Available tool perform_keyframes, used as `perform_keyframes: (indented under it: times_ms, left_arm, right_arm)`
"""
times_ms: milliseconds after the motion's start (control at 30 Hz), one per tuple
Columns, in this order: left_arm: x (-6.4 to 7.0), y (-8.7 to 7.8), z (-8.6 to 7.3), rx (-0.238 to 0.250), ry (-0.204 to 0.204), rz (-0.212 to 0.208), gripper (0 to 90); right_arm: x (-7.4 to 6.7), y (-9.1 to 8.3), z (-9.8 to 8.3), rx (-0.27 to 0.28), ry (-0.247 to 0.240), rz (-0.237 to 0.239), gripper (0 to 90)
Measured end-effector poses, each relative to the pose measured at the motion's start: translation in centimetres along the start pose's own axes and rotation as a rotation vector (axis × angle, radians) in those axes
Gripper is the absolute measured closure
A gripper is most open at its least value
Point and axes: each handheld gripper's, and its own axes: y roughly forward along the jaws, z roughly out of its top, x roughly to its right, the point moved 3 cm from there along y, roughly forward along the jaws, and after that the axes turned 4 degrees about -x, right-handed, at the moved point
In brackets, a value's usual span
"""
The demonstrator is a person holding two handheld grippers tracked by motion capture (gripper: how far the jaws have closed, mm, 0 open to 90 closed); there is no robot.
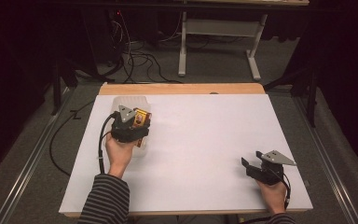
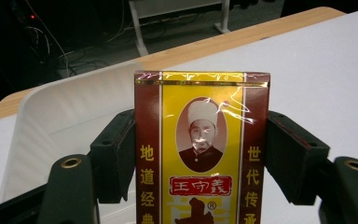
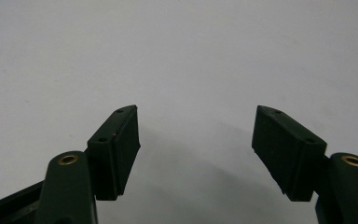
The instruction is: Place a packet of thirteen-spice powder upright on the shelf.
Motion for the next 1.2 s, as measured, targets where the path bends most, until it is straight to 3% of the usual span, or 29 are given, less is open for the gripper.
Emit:
perform_keyframes:
  times_ms: [367, 500, 733, 800, 833, 867, 1200]
  left_arm:
    - [-1.0, -0.2, 0.4, 0.014, 0.004, 0.016, 32.6]
    - [-1.5, -0.3, 0.6, 0.019, -0.015, 0.03, 32.7]
    - [-1.9, -0.6, 0.7, 0.016, -0.015, 0.032, 32.7]
    - [-2.0, -0.7, 0.6, 0.016, -0.033, 0.039, 32.6]
    - [-2.2, -0.7, 0.7, 0.015, -0.007, 0.031, 32.6]
    - [-2.2, -0.7, 0.7, 0.018, -0.025, 0.04, 32.6]
    - [-2.8, -1.0, 0.8, 0.018, -0.031, 0.05, 32.6]
  right_arm:
    - [0.0, 0.0, 0.0, 0.003, -0.008, 0.0, 32.4]
    - [0.0, 0.0, 0.0, 0.001, -0.006, -0.002, 32.4]
    - [0.0, 0.0, 0.0, 0.0, -0.005, -0.002, 32.4]
    - [0.0, 0.0, 0.0, 0.001, -0.006, -0.002, 32.4]
    - [0.0, 0.0, 0.0, 0.0, -0.006, 0.0, 32.4]
    - [0.0, 0.0, 0.0, 0.0, -0.003, 0.001, 32.4]
    - [0.0, 0.0, 0.0, 0.002, -0.004, 0.0, 32.4]
